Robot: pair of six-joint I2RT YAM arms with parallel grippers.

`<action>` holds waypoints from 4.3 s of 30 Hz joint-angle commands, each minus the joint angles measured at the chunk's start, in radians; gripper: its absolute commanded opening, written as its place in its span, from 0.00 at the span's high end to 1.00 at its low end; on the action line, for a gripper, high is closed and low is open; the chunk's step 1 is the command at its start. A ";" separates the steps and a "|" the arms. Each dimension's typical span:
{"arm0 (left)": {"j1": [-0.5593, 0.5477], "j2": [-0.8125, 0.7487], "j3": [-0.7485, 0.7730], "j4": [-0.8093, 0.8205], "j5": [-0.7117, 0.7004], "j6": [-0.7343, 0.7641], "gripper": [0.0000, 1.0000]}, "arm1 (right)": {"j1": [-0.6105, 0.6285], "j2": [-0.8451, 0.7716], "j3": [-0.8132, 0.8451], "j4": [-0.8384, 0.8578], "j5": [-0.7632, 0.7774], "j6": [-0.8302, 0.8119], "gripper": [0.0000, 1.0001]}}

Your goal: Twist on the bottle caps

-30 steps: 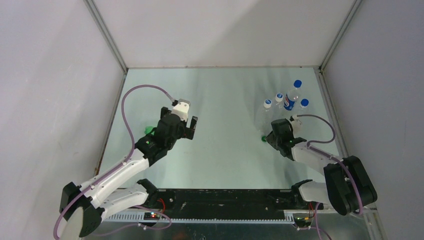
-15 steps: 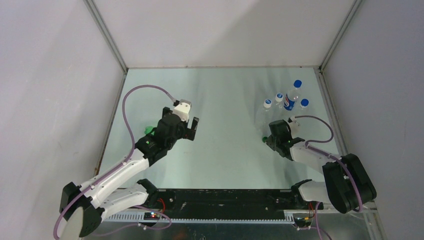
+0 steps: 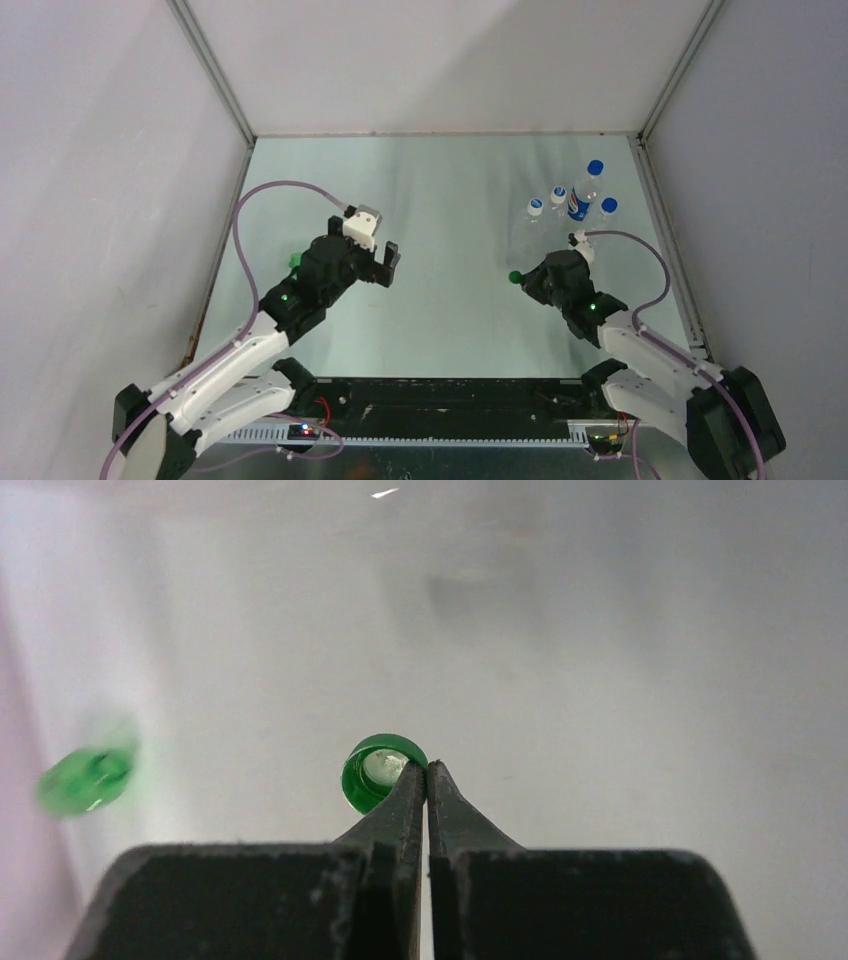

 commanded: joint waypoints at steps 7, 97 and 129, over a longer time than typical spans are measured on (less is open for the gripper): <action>0.003 -0.194 -0.153 0.358 0.409 0.105 0.03 | 0.065 -0.127 -0.052 0.534 -0.383 -0.060 1.00; -0.213 1.046 0.739 -0.427 0.111 -0.378 0.55 | -0.156 -0.297 0.261 -0.397 -0.722 -0.591 0.09; 0.190 0.484 0.271 -0.448 -0.173 0.677 0.06 | -0.008 -0.119 0.382 -0.341 -0.693 -0.725 0.09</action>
